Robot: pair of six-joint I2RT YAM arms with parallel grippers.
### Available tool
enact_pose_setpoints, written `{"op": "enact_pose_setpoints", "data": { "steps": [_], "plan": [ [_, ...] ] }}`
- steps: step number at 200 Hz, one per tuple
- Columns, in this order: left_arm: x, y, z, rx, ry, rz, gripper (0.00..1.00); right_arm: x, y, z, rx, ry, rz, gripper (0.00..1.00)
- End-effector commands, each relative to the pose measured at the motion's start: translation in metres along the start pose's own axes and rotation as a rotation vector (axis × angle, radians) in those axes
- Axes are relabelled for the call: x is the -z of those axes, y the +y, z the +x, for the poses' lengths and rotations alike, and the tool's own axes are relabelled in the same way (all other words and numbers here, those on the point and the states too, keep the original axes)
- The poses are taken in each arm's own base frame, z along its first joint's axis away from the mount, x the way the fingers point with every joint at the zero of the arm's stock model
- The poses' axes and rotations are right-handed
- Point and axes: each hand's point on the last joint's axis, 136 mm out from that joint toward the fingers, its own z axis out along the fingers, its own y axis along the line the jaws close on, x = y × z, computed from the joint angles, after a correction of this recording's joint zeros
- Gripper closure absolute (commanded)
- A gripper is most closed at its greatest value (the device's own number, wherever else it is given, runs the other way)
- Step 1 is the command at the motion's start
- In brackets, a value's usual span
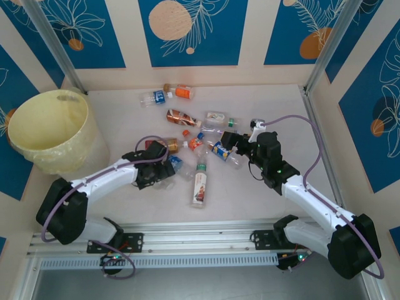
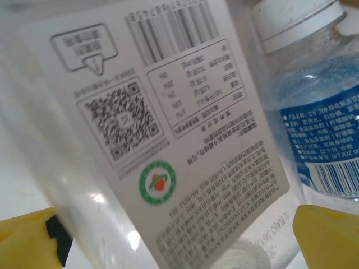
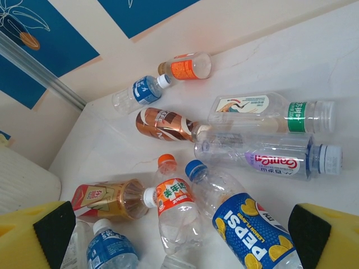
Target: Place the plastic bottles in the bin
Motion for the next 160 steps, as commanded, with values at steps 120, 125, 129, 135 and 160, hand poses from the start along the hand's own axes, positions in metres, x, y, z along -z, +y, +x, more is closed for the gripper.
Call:
{"op": "enact_pose_setpoints", "data": {
  "steps": [120,125,129,135,160],
  "plan": [
    [-0.010,0.028,-0.004,-0.084,-0.025,0.070,0.19,-0.007,0.003,0.009,-0.001,0.036,-0.034,0.00],
    [-0.009,0.027,-0.005,-0.104,-0.028,0.069,0.20,-0.007,0.004,0.009,-0.002,0.036,-0.036,0.00],
    [-0.008,0.026,-0.007,-0.119,-0.030,0.066,0.20,-0.007,0.004,0.010,-0.003,0.039,-0.037,0.01],
    [-0.007,0.026,-0.009,-0.145,-0.035,0.058,0.20,-0.007,0.004,0.010,-0.003,0.041,-0.038,0.00],
    [-0.001,0.028,-0.018,-0.248,-0.052,0.004,0.00,-0.008,0.004,0.011,-0.003,0.045,-0.040,0.00]
  ]
}}
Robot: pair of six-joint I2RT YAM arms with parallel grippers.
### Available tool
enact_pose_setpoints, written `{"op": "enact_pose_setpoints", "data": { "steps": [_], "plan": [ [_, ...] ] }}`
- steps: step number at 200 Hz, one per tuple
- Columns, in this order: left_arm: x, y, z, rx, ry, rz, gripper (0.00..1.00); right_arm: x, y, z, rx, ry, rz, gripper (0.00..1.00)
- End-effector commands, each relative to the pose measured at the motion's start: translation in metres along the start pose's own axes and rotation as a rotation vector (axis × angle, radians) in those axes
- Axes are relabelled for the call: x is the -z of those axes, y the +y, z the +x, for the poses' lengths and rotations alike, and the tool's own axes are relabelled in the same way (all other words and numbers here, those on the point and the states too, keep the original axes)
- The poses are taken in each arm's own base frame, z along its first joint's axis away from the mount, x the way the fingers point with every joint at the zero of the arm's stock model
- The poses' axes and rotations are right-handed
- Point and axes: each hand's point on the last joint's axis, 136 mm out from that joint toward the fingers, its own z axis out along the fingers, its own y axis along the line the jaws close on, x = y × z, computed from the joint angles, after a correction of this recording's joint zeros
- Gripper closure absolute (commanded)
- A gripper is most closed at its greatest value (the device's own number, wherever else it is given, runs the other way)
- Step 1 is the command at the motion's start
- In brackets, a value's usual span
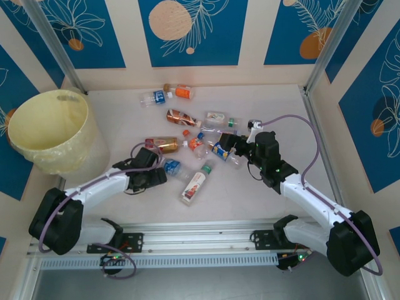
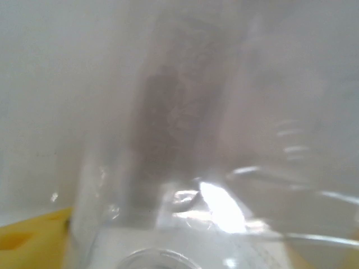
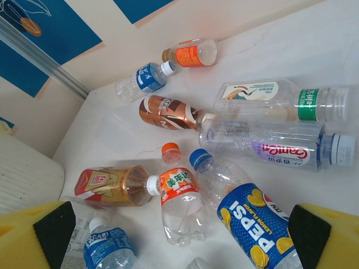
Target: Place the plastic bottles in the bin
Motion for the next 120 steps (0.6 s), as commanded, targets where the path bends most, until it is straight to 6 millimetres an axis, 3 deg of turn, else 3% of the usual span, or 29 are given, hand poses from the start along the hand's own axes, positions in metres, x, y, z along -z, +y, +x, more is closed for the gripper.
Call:
{"op": "enact_pose_setpoints", "data": {
  "steps": [1,21,42,58,78,120],
  "plan": [
    [0.008,0.001,-0.016,-0.117,-0.027,-0.043,0.00,-0.002,0.003,0.000,-0.003,-0.001,-0.020,0.00],
    [0.009,0.013,-0.023,-0.180,-0.048,-0.109,0.00,-0.002,0.003,0.000,-0.001,-0.002,-0.018,0.00],
    [0.005,0.010,-0.031,-0.246,-0.060,-0.113,0.00,-0.002,0.003,0.000,0.001,-0.003,-0.019,0.00],
    [0.006,0.009,-0.042,-0.272,-0.080,-0.144,0.07,-0.002,0.003,-0.001,0.002,-0.005,-0.019,0.00],
    [0.010,0.006,-0.054,-0.266,-0.113,-0.161,0.25,-0.001,0.003,-0.001,0.002,-0.002,-0.017,0.01],
    [0.026,-0.006,-0.052,-0.237,-0.108,-0.083,0.57,-0.002,0.002,0.001,-0.001,-0.002,-0.010,0.00]
  ]
}}
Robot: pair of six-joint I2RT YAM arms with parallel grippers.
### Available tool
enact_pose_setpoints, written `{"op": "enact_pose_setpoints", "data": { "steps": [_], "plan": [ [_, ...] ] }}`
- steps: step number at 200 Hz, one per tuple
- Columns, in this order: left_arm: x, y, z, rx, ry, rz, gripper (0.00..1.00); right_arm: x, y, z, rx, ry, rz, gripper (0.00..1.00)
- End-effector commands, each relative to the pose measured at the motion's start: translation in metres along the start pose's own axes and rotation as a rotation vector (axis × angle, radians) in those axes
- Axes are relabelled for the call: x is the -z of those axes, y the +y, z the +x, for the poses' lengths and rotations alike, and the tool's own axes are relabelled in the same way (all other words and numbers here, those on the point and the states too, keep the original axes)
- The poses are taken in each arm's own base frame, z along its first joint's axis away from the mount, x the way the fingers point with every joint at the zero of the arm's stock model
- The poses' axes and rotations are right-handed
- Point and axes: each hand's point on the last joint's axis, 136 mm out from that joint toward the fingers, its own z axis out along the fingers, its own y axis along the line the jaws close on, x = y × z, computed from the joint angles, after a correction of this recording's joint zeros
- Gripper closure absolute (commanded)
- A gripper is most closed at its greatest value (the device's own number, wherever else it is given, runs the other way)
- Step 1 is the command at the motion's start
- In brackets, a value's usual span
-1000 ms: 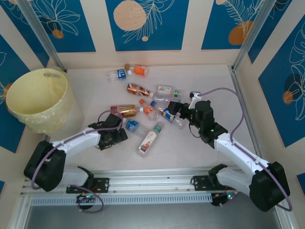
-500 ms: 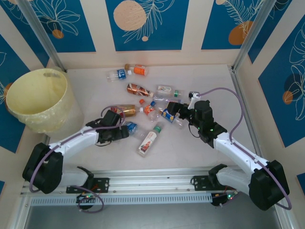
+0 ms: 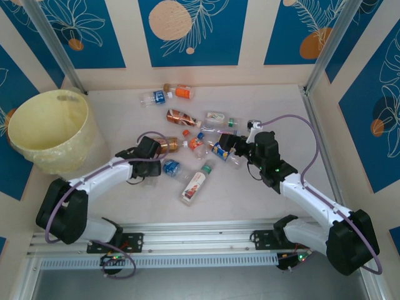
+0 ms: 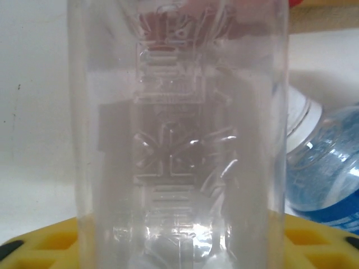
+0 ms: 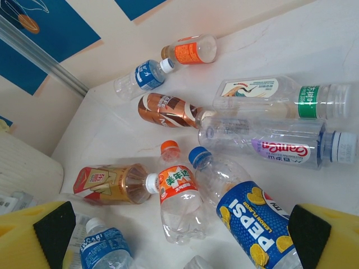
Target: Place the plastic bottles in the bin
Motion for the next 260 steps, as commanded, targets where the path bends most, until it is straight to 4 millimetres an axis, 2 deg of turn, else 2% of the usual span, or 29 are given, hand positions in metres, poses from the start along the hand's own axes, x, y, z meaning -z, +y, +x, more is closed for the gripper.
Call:
{"op": "enact_pose_setpoints", "data": {
  "steps": [1,14,24,30,38,48,62,70,85,99,134,183,197,211,228,243,260],
  "plan": [
    [0.019,0.000,-0.007,0.009,-0.017,0.026,0.57,-0.001,0.003,-0.001,0.000,-0.009,-0.012,0.00],
    [0.028,0.003,-0.009,0.011,-0.028,0.022,0.67,-0.002,0.002,-0.001,0.000,-0.010,-0.012,0.00],
    [0.038,0.008,-0.013,0.021,-0.045,0.004,0.87,-0.003,0.003,-0.002,0.002,-0.010,-0.015,0.00],
    [0.043,0.010,-0.016,0.025,-0.059,-0.007,0.93,-0.004,0.003,-0.002,0.004,-0.007,-0.016,0.00],
    [0.052,0.012,-0.022,0.032,-0.083,-0.013,0.92,-0.005,0.005,-0.002,0.007,-0.004,-0.021,0.00],
    [0.064,0.013,-0.030,0.033,-0.112,-0.010,0.84,-0.007,0.006,-0.003,0.010,-0.001,-0.023,0.00],
    [0.080,0.011,-0.041,0.026,-0.143,0.010,0.83,-0.009,0.007,-0.004,0.013,-0.001,-0.027,0.00],
    [0.091,0.010,-0.048,0.021,-0.159,0.014,0.86,-0.009,0.008,-0.004,0.015,0.001,-0.030,0.00],
    [0.117,0.019,-0.065,0.041,-0.207,-0.031,1.00,-0.009,0.009,-0.005,0.020,-0.001,-0.031,0.01],
    [0.146,0.026,-0.084,0.067,-0.288,-0.053,1.00,-0.010,0.008,-0.005,0.024,-0.004,-0.029,0.00],
    [0.223,0.027,-0.133,0.092,-0.539,0.013,1.00,-0.012,0.007,-0.008,0.027,-0.019,-0.025,0.00],
    [0.324,0.087,-0.186,0.209,-0.831,-0.291,1.00,-0.017,0.014,-0.010,0.032,-0.008,-0.050,0.00],
    [0.345,0.103,-0.196,0.259,-0.915,-0.354,1.00,-0.017,0.014,-0.009,0.030,-0.003,-0.051,0.00],
    [0.352,0.123,-0.201,0.331,-0.945,-0.393,1.00,-0.017,0.014,-0.008,0.030,-0.002,-0.052,0.00],
    [0.348,0.153,-0.199,0.446,-0.924,-0.432,1.00,-0.015,0.013,-0.007,0.029,-0.003,-0.050,0.01],
    [0.335,0.175,-0.200,0.529,-0.877,-0.447,1.00,-0.013,0.013,-0.007,0.030,-0.006,-0.048,0.00],
    [0.316,0.184,-0.207,0.585,-0.821,-0.389,1.00,-0.012,0.013,-0.007,0.032,-0.007,-0.048,0.00]
  ]
}}
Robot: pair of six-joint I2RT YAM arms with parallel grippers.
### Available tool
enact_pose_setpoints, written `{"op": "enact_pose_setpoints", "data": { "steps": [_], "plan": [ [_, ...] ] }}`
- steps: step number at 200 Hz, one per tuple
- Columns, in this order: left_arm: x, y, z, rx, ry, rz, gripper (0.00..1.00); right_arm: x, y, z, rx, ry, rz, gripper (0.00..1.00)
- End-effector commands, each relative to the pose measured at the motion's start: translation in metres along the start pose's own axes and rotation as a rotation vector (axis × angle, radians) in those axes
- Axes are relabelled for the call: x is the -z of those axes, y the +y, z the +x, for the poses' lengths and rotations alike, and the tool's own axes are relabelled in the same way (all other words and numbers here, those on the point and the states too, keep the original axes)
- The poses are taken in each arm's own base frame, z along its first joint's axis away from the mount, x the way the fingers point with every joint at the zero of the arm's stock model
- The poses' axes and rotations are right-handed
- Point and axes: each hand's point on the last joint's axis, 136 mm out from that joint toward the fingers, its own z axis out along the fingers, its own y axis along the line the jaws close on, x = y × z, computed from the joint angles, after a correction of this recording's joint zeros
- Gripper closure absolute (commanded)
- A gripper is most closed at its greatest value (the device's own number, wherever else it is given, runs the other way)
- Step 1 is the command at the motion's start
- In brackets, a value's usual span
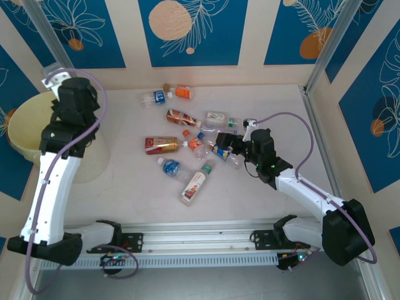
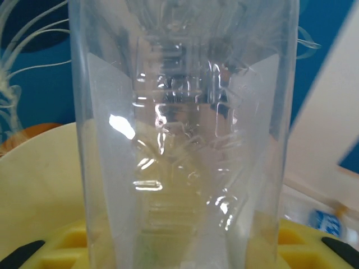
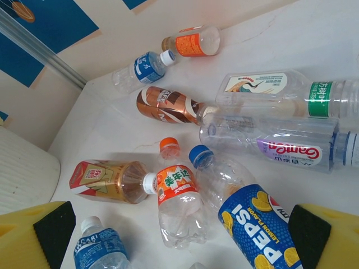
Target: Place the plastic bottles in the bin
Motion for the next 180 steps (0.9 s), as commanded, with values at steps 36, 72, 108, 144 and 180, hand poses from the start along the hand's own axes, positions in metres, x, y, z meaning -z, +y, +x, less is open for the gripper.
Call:
{"op": "enact_pose_setpoints", "data": {
  "steps": [36,72,108,144,180],
  "plan": [
    [-0.056,0.033,0.012,0.209,0.105,-0.134,1.00,0.008,0.012,-0.011,0.017,-0.032,-0.038,0.00],
    [-0.081,0.049,0.042,0.398,0.201,-0.208,1.00,0.010,0.008,-0.009,0.010,-0.032,-0.024,0.01],
    [-0.097,0.060,0.074,0.517,0.305,-0.333,1.00,0.010,0.009,-0.010,0.008,-0.030,-0.024,0.00],
    [-0.106,0.076,0.107,0.612,0.386,-0.438,1.00,0.009,0.008,-0.008,0.003,-0.024,-0.019,0.00],
    [-0.120,0.082,0.147,0.692,0.472,-0.483,1.00,0.007,0.007,-0.006,-0.003,-0.017,-0.018,0.00]
  ]
}}
